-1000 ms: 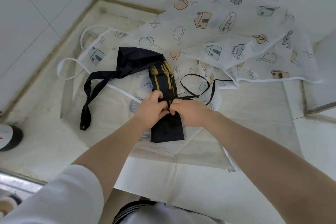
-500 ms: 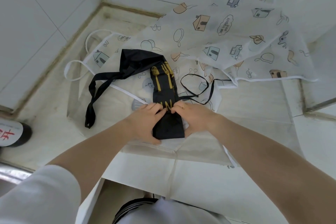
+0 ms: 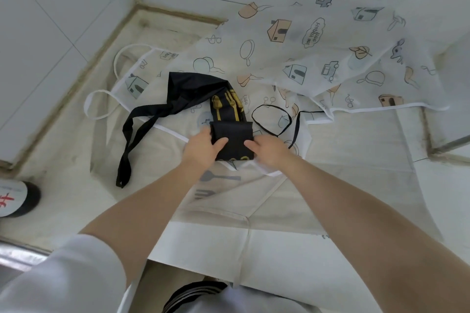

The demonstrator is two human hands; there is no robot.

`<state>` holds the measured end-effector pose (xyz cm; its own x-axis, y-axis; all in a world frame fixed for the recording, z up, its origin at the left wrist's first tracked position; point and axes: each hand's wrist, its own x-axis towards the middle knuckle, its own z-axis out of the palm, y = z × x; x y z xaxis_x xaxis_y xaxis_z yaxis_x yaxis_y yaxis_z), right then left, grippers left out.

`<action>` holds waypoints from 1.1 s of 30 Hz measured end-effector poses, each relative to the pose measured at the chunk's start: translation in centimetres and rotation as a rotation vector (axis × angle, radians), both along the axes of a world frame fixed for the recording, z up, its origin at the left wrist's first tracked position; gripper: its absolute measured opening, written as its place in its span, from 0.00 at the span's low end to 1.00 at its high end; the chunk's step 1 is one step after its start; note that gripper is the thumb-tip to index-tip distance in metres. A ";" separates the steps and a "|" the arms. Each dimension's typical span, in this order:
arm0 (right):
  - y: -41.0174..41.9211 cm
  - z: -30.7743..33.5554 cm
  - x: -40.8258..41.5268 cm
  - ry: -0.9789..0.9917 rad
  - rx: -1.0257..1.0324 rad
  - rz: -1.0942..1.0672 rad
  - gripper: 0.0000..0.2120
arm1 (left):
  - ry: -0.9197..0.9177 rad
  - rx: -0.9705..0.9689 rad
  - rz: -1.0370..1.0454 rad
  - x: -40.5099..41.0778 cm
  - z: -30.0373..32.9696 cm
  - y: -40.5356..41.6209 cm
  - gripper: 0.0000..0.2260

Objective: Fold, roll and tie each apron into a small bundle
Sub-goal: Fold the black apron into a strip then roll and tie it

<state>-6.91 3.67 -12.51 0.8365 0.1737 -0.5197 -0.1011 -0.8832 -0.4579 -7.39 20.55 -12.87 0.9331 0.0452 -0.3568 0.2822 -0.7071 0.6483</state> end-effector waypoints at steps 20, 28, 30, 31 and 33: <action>-3.1 0.5 3.7 -0.130 -0.508 0.179 0.10 | -0.175 0.550 -0.661 1.2 -2.8 -1.3 0.34; 1.4 1.7 3.1 -0.349 -0.079 0.262 0.15 | -0.215 0.212 -0.499 3.5 -2.8 -0.7 0.20; 2.1 1.2 3.7 -0.275 -0.056 0.288 0.19 | -0.201 0.040 -0.389 4.3 -2.5 -0.3 0.17; 2.2 1.0 4.1 -0.245 -0.056 0.263 0.20 | -0.200 -0.024 -0.285 4.6 -2.4 0.0 0.16; 2.4 0.7 4.7 -0.195 -0.063 0.245 0.22 | -0.203 -0.096 0.009 5.0 -2.3 0.4 0.15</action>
